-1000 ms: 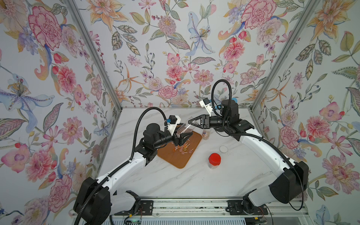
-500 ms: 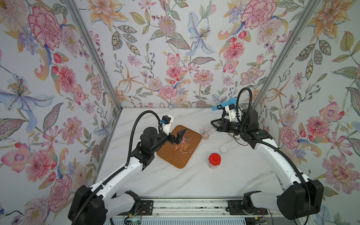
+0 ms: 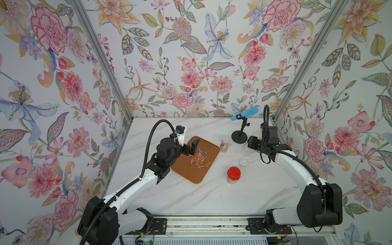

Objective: Pour the candies out of the jar
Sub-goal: Place the jar at the center of the board.

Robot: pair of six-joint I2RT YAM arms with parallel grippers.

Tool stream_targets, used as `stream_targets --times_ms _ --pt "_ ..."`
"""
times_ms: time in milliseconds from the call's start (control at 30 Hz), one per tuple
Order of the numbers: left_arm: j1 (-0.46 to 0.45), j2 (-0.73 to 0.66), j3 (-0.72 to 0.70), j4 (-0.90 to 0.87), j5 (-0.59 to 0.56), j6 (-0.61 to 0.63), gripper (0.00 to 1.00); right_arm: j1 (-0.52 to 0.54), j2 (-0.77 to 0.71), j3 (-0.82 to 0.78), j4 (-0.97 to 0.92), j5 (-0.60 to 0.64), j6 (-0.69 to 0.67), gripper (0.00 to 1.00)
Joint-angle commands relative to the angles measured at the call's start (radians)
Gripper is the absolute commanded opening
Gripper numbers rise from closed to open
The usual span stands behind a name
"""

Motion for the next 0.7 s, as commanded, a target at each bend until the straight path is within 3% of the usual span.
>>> stream_targets --times_ms 0,233,533,600,667 --pt "0.018 0.003 0.001 0.006 -0.009 -0.058 0.99 0.007 0.038 -0.028 0.111 0.137 -0.02 0.38" --pt "0.039 0.007 0.024 -0.091 -0.122 -0.139 0.99 0.055 0.145 -0.003 0.205 0.22 -0.058 0.39" --pt "0.042 -0.043 -0.034 -0.04 -0.018 -0.125 0.99 0.097 0.25 0.03 0.226 0.221 -0.05 0.44" --pt "0.041 -0.052 -0.052 -0.022 -0.019 -0.128 0.99 0.1 0.253 0.032 0.224 0.223 -0.045 0.51" --pt "0.042 -0.052 -0.052 -0.037 -0.041 -0.118 0.99 0.106 0.243 0.042 0.205 0.222 -0.035 0.68"
